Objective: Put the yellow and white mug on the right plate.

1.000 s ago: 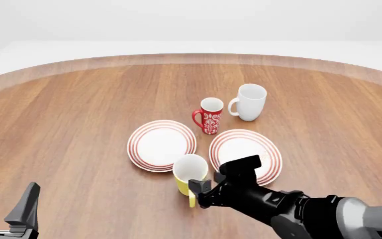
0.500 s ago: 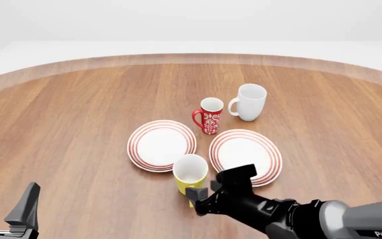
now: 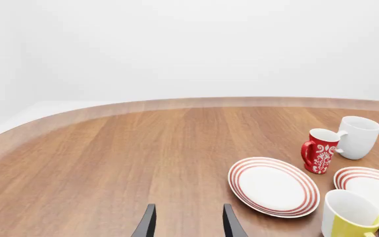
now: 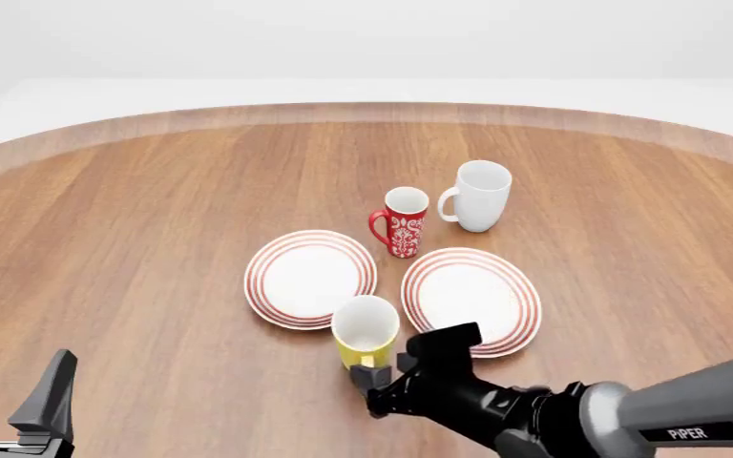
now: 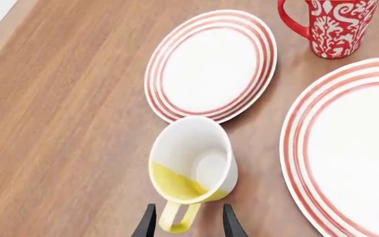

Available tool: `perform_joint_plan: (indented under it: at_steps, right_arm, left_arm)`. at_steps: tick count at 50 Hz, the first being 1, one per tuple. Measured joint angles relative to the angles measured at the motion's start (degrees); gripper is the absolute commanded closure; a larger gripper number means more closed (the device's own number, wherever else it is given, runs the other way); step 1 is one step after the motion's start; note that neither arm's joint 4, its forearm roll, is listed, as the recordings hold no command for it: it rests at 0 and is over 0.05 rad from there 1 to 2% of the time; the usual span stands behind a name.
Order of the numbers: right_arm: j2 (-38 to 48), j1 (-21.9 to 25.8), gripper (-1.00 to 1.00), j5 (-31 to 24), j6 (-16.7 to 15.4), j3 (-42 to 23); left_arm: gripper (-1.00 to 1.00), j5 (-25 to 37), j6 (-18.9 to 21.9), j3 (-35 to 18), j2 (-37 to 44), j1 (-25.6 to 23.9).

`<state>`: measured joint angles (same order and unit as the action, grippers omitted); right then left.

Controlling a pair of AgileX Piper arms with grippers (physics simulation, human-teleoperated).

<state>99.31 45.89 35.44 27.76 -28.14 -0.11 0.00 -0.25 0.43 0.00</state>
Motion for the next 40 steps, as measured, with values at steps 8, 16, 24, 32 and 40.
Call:
perform_joint_plan:
  at_steps: [8, 16, 24, 32, 40]
  right_arm:
    - [1.88, 0.30, -1.00, 2.47, 0.87, 0.69]
    - [1.88, 1.78, 1.00, 5.05, 2.23, 0.88]
    - [1.83, 1.65, 1.00, 5.34, 1.82, 1.18]
    - [1.18, 1.00, 1.00, 4.42, 0.94, 1.40]
    - [-1.56, -0.18, 1.00, 1.62, -0.81, 1.68]
  left_arm:
    - [-1.00, 0.00, 0.00, 0.00, 0.00, 0.00]
    - [-1.00, 0.00, 0.00, 0.00, 0.00, 0.00]
    - [-1.00, 0.00, 0.00, 0.00, 0.00, 0.00]
    - [-1.00, 0.00, 0.00, 0.00, 0.00, 0.00]
    - [-1.00, 0.00, 0.00, 0.00, 0.00, 0.00]
